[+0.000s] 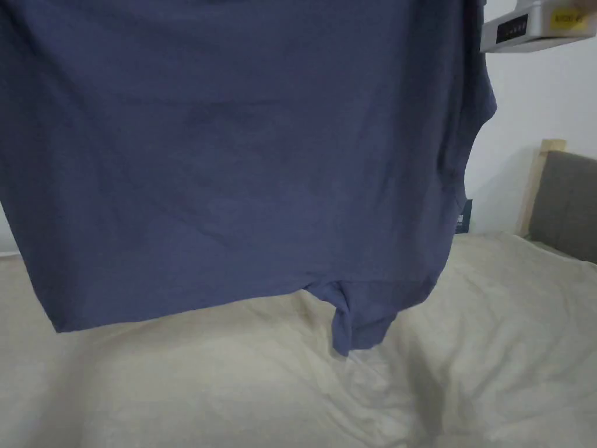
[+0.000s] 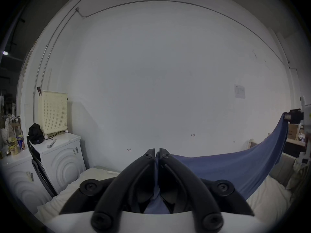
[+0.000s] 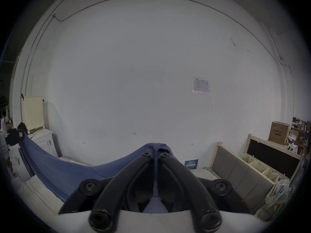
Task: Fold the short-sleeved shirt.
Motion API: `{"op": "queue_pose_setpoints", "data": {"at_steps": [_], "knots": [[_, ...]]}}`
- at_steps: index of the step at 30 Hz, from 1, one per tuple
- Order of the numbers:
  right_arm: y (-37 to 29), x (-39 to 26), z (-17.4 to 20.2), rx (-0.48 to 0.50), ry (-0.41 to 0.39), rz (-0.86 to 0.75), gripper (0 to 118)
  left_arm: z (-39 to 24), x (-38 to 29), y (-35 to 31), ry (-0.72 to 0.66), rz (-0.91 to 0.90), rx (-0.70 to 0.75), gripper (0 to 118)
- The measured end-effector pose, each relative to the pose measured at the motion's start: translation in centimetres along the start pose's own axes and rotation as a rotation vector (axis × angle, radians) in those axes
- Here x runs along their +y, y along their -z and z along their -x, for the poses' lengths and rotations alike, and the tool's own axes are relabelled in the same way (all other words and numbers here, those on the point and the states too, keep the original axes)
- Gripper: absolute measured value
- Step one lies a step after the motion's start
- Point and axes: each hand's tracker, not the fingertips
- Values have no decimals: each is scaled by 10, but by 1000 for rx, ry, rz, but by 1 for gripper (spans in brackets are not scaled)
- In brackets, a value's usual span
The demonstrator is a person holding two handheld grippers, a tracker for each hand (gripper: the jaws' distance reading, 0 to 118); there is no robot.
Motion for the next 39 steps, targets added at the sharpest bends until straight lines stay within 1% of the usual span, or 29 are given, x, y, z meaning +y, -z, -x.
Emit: {"op": "queue_pose_setpoints", "data": {"at_steps": [2, 4, 8, 9, 11, 12, 13, 14, 15, 16, 18, 20, 21, 23, 27, 28, 30, 33, 35, 36, 38, 39], "knots": [[6, -33, 0, 7, -15, 32, 2, -3, -30, 8, 26, 35, 1, 3], [17, -87, 1, 28, -17, 120, 2, -7, -74, 15, 30, 132, -5, 3], [31, -228, 3, 101, 20, 334, 2, -15, -197, 17, -43, 325, -84, 3], [30, -254, 5, 120, 28, 382, 2, -18, -227, 14, -54, 365, -106, 3], [17, -340, 7, 144, 39, 481, 2, -28, -291, -5, -43, 474, -113, 3], [6, -368, 8, 150, 26, 518, 2, -33, -314, -18, -17, 485, -117, 3], [-5, -396, 8, 174, 10, 544, 2, -34, -338, -34, -41, 471, -136, 3], [-16, -421, 7, 190, -9, 568, 2, -35, -353, -47, -38, 477, -138, 3], [-31, -440, 4, 194, -5, 595, 2, -34, -370, -64, -60, 511, -157, 3], [-47, -457, -1, 211, 15, 613, 2, -34, -383, -79, -77, 551, -175, 3], [-75, -476, -13, 209, 33, 624, 2, -28, -400, -108, -95, 545, -168, 3], [-108, -482, -25, 222, 68, 617, 2, -16, -406, -130, -64, 553, -156, 3], [-124, -482, -30, 217, 66, 593, 2, -13, -407, -143, -49, 549, -152, 3], [-157, -474, -42, 241, 60, 565, 2, -3, -401, -170, -45, 538, -165, 3], [-212, -457, -63, 267, 101, 551, 2, 16, -380, -219, -58, 511, -165, 3], [-223, -453, -68, 272, 101, 552, 2, 21, -375, -230, -67, 512, -166, 3], [-239, -451, -80, 297, 89, 564, 2, 26, -367, -249, -52, 527, -157, 3], [-255, -452, -91, 320, 50, 643, 2, 29, -363, -268, -14, 615, -184, 3], [-263, -459, -92, 332, 35, 702, 2, 29, -372, -277, 6, 698, -225, 3], [-264, -463, -93, 329, 22, 729, 2, 29, -378, -280, 35, 707, -225, 3], [-267, -473, -91, 343, -1, 795, 2, 30, -394, -282, 90, 780, -251, 3], [-264, -479, -92, 368, -9, 833, 2, 32, -405, -279, 113, 831, -279, 3]]}}
